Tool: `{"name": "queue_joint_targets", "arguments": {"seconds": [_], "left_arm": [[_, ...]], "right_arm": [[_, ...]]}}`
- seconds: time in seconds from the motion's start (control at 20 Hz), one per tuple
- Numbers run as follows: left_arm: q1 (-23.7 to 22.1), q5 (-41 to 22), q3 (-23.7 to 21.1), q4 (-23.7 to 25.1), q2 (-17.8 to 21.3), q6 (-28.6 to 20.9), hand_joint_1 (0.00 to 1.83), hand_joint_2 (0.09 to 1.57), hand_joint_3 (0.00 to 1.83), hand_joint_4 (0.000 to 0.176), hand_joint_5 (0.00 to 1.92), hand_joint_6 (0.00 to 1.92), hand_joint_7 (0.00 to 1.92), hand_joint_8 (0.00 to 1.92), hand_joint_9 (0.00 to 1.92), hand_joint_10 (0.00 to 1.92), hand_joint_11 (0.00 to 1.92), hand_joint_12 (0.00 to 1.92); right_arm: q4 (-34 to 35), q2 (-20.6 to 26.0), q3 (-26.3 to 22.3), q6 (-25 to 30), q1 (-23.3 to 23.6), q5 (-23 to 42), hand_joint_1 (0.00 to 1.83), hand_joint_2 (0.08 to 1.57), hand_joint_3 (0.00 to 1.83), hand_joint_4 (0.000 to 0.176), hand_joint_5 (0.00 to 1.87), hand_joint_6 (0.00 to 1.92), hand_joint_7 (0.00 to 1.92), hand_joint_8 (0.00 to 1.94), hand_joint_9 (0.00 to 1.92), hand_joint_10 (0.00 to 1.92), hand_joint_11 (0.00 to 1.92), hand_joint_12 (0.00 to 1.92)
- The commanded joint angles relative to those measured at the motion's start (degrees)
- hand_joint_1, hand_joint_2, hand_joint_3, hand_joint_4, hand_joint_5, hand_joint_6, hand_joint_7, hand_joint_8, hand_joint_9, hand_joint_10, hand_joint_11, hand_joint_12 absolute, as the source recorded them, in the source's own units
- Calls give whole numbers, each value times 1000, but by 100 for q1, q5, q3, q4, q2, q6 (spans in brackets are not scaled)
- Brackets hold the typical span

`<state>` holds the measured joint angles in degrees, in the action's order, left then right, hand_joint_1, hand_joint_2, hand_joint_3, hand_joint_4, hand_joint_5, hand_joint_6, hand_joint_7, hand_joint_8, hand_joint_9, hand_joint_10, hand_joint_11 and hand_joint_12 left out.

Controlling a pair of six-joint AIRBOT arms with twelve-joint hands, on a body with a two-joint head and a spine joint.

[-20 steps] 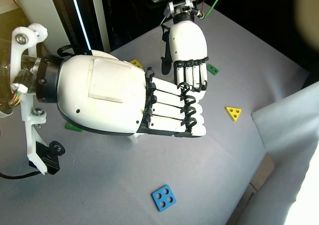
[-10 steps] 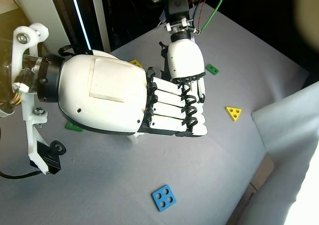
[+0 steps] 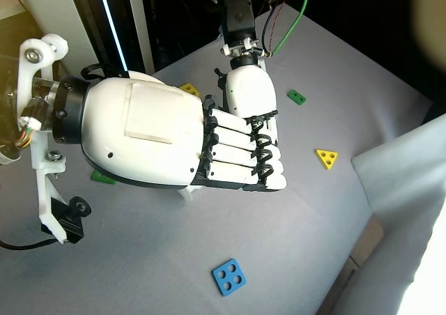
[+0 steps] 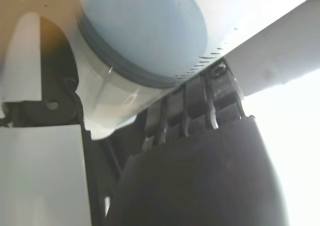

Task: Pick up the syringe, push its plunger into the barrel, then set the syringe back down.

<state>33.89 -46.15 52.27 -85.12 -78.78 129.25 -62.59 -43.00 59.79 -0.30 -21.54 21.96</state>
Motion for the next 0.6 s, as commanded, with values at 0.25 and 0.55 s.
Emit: {"name": "queue_joint_targets", "arguments": {"seconds": [0.25, 0.55], "left_arm": [[1, -217, 42, 279, -79, 33, 1322, 980, 4, 0, 133, 0, 112, 0, 143, 1, 0, 665], [-7, -225, 24, 344, -114, 33, 1259, 1011, 1, 0, 189, 2, 183, 2, 211, 3, 11, 706]], "right_arm": [[235, -3, -26, -34, 44, 306, 0, 1339, 4, 0, 89, 10, 62, 9, 31, 11, 7, 3], [235, -3, -36, -35, 44, 306, 0, 1330, 0, 0, 88, 6, 58, 4, 22, 5, 0, 0]]}}
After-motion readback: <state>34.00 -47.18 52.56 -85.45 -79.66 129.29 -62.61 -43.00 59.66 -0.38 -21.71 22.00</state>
